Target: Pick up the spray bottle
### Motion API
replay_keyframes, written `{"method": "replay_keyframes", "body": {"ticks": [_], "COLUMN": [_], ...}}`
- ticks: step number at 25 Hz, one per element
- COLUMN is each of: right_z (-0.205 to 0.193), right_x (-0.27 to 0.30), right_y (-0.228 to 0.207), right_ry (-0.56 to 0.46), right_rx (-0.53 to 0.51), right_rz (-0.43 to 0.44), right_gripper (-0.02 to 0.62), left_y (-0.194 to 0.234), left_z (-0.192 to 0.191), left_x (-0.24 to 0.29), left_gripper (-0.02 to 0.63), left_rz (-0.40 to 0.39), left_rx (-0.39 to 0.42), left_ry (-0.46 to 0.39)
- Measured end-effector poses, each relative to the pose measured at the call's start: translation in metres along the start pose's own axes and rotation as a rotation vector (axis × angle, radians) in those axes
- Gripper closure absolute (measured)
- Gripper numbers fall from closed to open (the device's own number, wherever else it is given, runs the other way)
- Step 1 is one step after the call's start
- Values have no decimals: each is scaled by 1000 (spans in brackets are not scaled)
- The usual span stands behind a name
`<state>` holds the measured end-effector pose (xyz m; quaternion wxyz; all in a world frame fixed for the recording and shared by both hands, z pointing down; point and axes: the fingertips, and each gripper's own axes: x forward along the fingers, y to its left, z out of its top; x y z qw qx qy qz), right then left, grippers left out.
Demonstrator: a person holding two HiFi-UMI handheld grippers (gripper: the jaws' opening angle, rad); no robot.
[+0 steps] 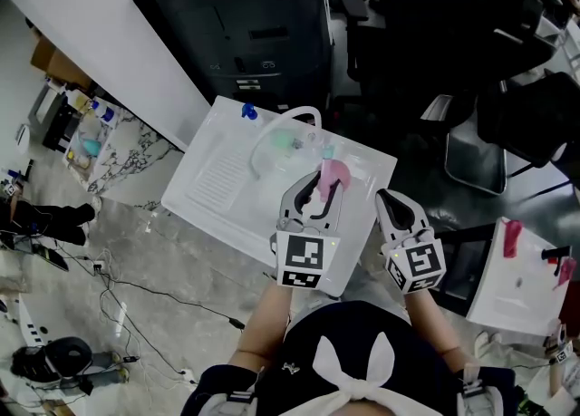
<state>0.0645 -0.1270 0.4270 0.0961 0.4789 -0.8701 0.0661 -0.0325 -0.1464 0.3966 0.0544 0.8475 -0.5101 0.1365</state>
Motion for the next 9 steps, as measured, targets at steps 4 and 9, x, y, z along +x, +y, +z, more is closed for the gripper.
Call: {"method": "replay_keyframes", "body": {"ticks": [4, 9], "right_z": [-1, -1], "right_x": [-1, -1], "right_y": [0, -1], "right_ry": [2, 3], "right_rx": [-1, -1], "right_rz": [-2, -4], "right_gripper": [566, 566], "left_y": [-3, -4], "left_z": [-2, -3], "left_x": [1, 2], "left_gripper": [456, 456], "left_rz": [-9, -10], "left_rx": [4, 10], "left_ry": [3, 6]}}
